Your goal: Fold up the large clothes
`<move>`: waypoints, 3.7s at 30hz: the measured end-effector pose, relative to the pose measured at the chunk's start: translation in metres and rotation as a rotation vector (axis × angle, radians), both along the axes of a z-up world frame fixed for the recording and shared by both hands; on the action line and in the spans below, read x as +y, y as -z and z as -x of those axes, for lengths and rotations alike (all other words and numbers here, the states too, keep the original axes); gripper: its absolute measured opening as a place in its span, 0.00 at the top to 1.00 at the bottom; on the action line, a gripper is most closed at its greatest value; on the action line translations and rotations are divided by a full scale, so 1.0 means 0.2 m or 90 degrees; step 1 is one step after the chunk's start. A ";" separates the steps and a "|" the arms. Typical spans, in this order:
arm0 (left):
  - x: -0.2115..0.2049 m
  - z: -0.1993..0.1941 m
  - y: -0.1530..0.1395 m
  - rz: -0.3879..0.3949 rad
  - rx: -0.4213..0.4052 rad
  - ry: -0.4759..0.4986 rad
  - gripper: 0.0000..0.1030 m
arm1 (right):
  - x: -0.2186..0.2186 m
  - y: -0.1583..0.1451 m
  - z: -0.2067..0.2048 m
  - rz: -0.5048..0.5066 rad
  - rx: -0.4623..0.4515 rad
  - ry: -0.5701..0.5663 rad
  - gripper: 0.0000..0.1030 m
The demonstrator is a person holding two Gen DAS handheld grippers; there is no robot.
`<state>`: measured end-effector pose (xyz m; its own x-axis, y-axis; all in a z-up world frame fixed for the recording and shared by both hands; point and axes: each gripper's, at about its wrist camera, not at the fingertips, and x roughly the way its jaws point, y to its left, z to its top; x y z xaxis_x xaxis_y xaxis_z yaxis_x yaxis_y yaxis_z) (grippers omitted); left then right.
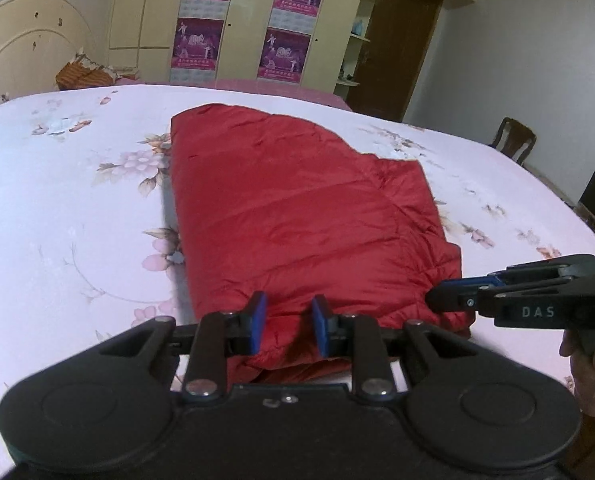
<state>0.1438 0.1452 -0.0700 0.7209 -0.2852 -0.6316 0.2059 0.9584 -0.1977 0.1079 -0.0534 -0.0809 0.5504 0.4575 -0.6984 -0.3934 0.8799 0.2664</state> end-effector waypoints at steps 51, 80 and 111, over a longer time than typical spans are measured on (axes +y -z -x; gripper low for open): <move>-0.40 0.84 -0.47 -0.098 -0.109 -0.136 0.00 | -0.28 -0.50 0.87 0.070 -0.123 0.199 0.00; -0.45 0.83 -0.48 -0.118 -0.115 -0.123 0.00 | -0.34 -0.52 0.86 0.061 -0.126 0.197 0.00; -0.43 0.83 -0.49 -0.115 -0.123 -0.130 0.00 | -0.35 -0.53 0.87 0.063 -0.133 0.187 0.00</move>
<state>-0.0231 0.0586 0.0284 0.8627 -0.0182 -0.5054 0.0232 0.9997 0.0035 -0.0659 -0.1238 0.0241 0.7833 0.1951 -0.5902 -0.1571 0.9808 0.1157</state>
